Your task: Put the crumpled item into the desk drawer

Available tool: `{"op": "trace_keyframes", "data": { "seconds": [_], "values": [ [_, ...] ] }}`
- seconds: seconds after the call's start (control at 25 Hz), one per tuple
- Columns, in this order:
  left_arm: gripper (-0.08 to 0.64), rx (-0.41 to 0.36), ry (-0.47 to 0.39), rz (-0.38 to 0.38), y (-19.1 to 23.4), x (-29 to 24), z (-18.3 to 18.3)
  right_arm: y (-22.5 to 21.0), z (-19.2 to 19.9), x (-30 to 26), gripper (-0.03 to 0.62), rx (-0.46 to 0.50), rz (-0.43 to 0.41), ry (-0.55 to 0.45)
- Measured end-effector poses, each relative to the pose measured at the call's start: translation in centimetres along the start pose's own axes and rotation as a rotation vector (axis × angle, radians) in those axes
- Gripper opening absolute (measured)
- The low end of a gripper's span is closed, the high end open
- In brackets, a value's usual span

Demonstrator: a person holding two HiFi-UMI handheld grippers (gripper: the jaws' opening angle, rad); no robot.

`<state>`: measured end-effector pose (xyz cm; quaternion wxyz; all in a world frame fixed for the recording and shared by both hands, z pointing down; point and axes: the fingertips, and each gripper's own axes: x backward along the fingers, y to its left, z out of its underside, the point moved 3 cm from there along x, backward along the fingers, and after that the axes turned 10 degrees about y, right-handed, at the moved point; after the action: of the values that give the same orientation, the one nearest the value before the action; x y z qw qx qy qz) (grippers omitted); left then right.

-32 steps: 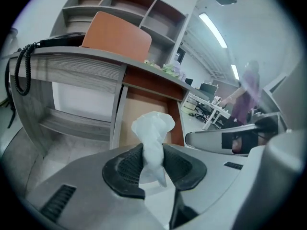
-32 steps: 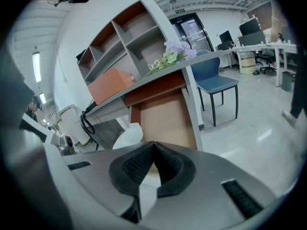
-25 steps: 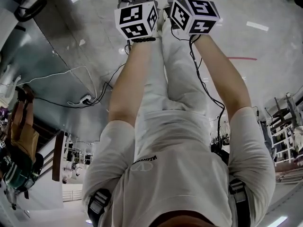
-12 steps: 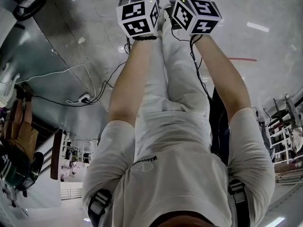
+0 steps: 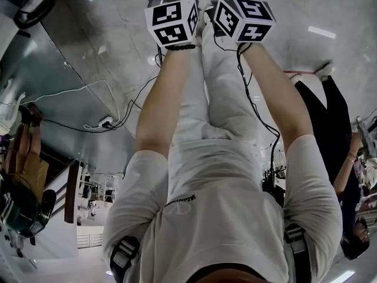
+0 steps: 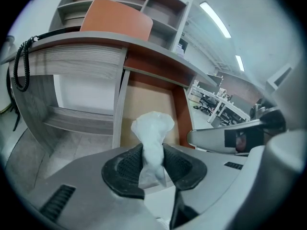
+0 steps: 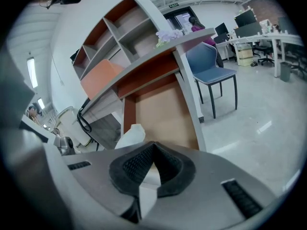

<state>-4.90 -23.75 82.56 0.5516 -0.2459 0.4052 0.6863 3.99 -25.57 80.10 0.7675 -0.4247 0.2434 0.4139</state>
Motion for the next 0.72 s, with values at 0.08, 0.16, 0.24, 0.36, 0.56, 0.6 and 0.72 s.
{"op": "trace_keyframes", "data": {
  "seconds": [0.08,0.16,0.24,0.36,0.56,0.6,0.72],
  "values": [
    [0.117,-0.001,-0.001,-0.005,0.04,-0.15,0.09,-0.22,0.27,-0.36,-0.002,0.001,0.008,0.014],
    [0.118,0.003,-0.003,-0.005,0.19,-0.32,0.02,-0.23,0.3,-0.72,-0.002,0.0,0.009,0.022],
    [0.121,0.005,-0.006,-0.003,0.31,-0.29,-0.12,-0.07,0.25,-0.83,-0.002,0.003,0.013,0.028],
    [0.127,0.004,-0.005,-0.004,0.49,-0.16,-0.09,0.15,0.39,-0.84,-0.002,0.007,0.016,0.035],
    [0.133,0.005,0.005,-0.006,0.34,-0.51,0.33,-0.07,0.55,-0.72,-0.002,0.005,0.012,0.032],
    [0.136,0.005,0.006,-0.005,0.29,-0.52,0.36,-0.11,0.51,-0.64,-0.002,0.004,0.011,0.029],
    [0.152,0.004,0.008,0.0,0.17,-0.51,0.55,-0.15,0.55,-0.52,-0.002,0.003,0.012,0.027]
  ]
}}
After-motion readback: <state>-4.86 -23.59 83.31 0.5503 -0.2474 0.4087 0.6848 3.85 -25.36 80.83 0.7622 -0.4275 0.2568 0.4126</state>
